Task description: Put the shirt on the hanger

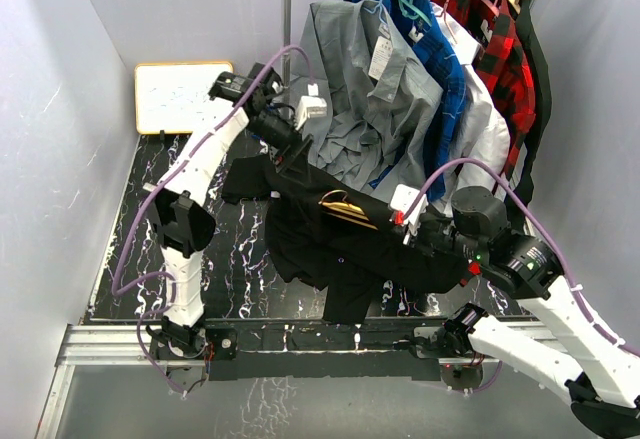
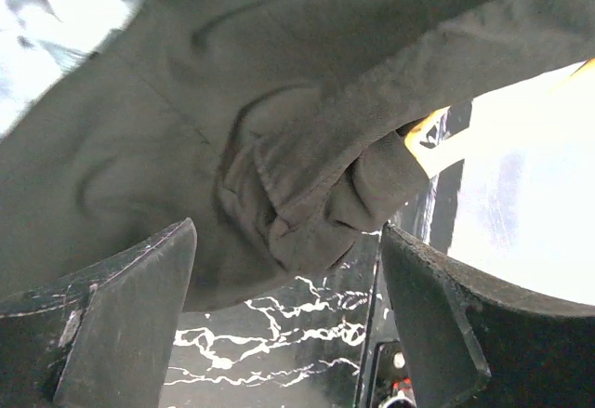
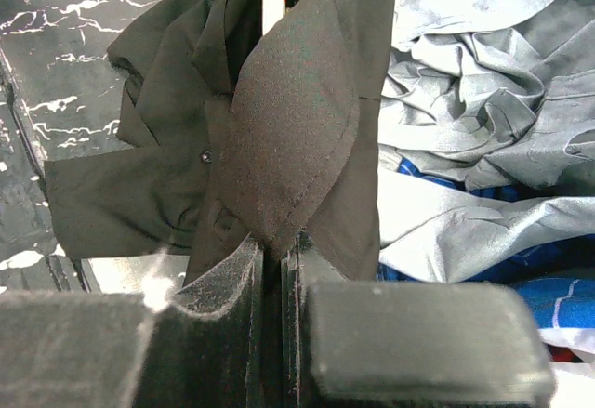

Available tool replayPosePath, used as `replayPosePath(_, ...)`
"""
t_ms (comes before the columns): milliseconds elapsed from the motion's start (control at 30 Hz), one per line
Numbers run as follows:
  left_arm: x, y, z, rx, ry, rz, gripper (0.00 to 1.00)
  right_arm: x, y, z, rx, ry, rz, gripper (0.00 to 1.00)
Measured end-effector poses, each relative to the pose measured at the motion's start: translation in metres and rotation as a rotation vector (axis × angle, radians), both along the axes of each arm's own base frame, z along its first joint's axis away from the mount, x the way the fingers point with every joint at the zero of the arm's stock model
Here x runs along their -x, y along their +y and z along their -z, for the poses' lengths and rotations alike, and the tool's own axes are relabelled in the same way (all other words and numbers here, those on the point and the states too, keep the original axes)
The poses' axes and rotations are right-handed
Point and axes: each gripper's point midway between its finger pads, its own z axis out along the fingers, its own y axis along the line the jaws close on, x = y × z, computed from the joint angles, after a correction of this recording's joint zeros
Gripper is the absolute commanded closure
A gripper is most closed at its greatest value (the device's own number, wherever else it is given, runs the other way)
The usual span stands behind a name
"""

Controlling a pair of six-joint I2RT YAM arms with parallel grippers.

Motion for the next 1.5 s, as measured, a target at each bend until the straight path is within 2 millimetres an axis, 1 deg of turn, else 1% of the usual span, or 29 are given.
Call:
replayPosePath(133,0.024,-0.012,0.03,-0.055,0.044,0.097,0.29,-0.001,0.0,-0.004,-0.01,-0.015,0.004,1.0)
replayPosePath(233,0.04,-0.019,0.042,-0.08,0.06,0.158,0.37,-0.001,-0.001,-0.006,-0.016,-0.024,0.004,1.0)
replayPosePath(333,0.048,-0.025,0.043,-0.078,0.05,0.198,0.46,-0.001,-0.001,-0.007,-0.019,-0.027,0.005,1.0)
replayPosePath(467,0.045,-0.026,0.04,-0.067,0.034,0.201,0.66,-0.002,-0.001,-0.005,-0.018,-0.029,0.011,1.0)
replayPosePath(633,0.044,-0.027,0.035,-0.052,0.021,0.203,0.81,-0.005,-0.003,-0.004,-0.017,-0.037,0.029,1.0)
replayPosePath(733,0.043,-0.027,0.033,-0.051,0.007,0.205,1.0,-0.006,-0.005,-0.001,-0.016,-0.038,0.037,1.0)
replayPosePath(867,0.039,-0.028,0.026,-0.055,-0.028,0.202,0.99,-0.011,-0.008,0.001,-0.017,-0.049,0.071,1.0)
replayPosePath(967,0.035,-0.03,0.02,-0.065,-0.051,0.176,0.89,-0.017,-0.009,0.001,-0.03,-0.064,0.106,1.0)
replayPosePath(1000,0.034,-0.031,0.02,-0.075,-0.057,0.16,0.84,-0.02,-0.01,0.001,-0.034,-0.066,0.122,1.0)
replayPosePath(1067,0.03,-0.032,0.022,-0.11,-0.083,0.108,0.78,-0.024,-0.012,0.003,-0.041,-0.057,0.157,1.0)
replayPosePath(1167,0.025,-0.029,0.03,-0.201,-0.154,0.004,0.57,-0.03,-0.011,0.009,-0.05,-0.025,0.198,1.0)
replayPosePath(1200,0.024,-0.03,0.03,-0.222,-0.188,-0.017,0.5,-0.031,-0.007,0.013,-0.06,-0.001,0.205,1.0)
replayPosePath(1233,0.025,-0.032,0.031,-0.248,-0.228,-0.04,0.48,-0.033,-0.004,0.014,-0.071,0.011,0.213,1.0)
replayPosePath(1300,0.029,-0.039,0.027,-0.281,-0.306,-0.067,0.47,-0.04,0.002,0.016,-0.103,0.042,0.247,1.0)
replayPosePath(1367,0.029,-0.048,0.017,-0.297,-0.39,-0.11,0.46,-0.045,0.006,0.025,-0.116,0.093,0.284,1.0)
replayPosePath(1433,0.02,-0.048,0.007,-0.301,-0.45,-0.176,0.45,-0.051,0.01,0.029,-0.143,0.124,0.32,1.0)
replayPosePath(1500,0.009,-0.045,0.0,-0.307,-0.487,-0.246,0.44,-0.059,0.015,0.026,-0.187,0.13,0.355,1.0)
